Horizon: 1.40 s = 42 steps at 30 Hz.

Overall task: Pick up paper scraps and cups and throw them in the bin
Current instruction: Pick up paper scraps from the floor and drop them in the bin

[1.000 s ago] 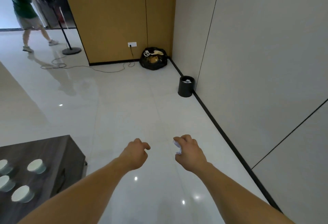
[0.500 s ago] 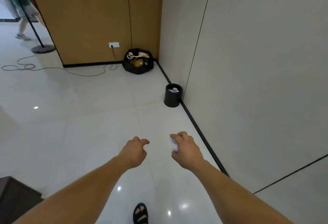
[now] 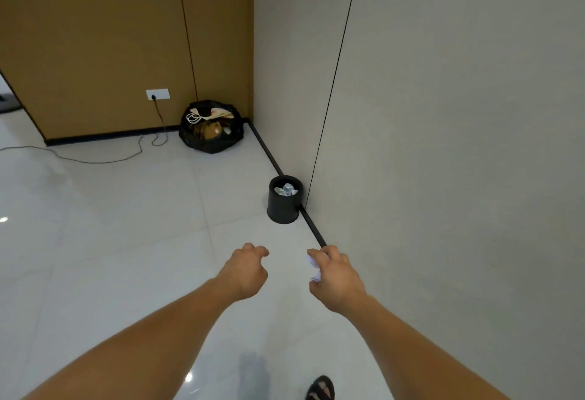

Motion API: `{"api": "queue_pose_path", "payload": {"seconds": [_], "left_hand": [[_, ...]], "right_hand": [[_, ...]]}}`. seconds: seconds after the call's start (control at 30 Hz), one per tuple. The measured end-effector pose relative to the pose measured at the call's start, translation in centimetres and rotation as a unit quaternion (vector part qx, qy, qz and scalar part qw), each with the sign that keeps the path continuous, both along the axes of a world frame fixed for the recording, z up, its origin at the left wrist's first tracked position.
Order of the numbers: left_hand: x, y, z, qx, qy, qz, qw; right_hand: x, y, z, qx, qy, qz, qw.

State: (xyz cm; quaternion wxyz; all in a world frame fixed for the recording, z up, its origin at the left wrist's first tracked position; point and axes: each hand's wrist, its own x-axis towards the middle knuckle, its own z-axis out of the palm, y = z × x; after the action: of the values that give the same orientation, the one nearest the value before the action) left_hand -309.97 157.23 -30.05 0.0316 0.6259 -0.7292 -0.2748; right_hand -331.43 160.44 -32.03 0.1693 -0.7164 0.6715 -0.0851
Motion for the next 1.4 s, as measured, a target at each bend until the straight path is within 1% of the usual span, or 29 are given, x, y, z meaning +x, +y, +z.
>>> {"api": "queue_pose_path", "payload": {"seconds": [0.17,0.27,0.4,0.5,0.7,0.93,1.07,1.23,1.4], "left_hand": [[-3.7,-9.9,-0.4,-0.003,-0.008,0.017,1.0],[-5.2,-15.5,0.4,0.003,-0.019,0.035,0.999],[-7.5,-22.6,0.8,-0.008,-0.014,0.06,0.998],[-8.8,-27.7,0.4,0.008,-0.012,0.058,0.998],[-9.9,-39.1,-2.2,0.013,-0.009,0.054,0.998],[-10.6,-54.2,-4.9,0.045,0.03,0.041,0.998],[-10.9,-61.2,-5.8,0.057,0.03,0.032,0.997],[-10.6,-67.8,-8.9,0.097,0.024,0.047,0.994],[-11.0,-74.1,-13.4,0.143,0.029,0.101,0.984]], "right_hand": [[-3.5,-11.6,-1.2,0.002,-0.018,0.012,1.0],[-5.4,-18.3,-0.5,0.003,-0.028,0.023,0.999],[-7.8,-26.3,0.2,-0.004,-0.027,0.043,0.999],[-8.9,-31.5,-0.2,0.013,-0.024,0.044,0.999],[-9.0,-42.0,-2.3,0.029,-0.017,0.054,0.998],[-8.9,-55.4,-4.2,0.056,0.006,0.033,0.998],[-8.6,-61.7,-5.2,0.077,-0.002,0.023,0.997],[-8.4,-68.9,-8.9,0.135,-0.004,0.029,0.99],[-7.7,-77.1,-14.5,0.177,-0.01,0.074,0.981]]}}
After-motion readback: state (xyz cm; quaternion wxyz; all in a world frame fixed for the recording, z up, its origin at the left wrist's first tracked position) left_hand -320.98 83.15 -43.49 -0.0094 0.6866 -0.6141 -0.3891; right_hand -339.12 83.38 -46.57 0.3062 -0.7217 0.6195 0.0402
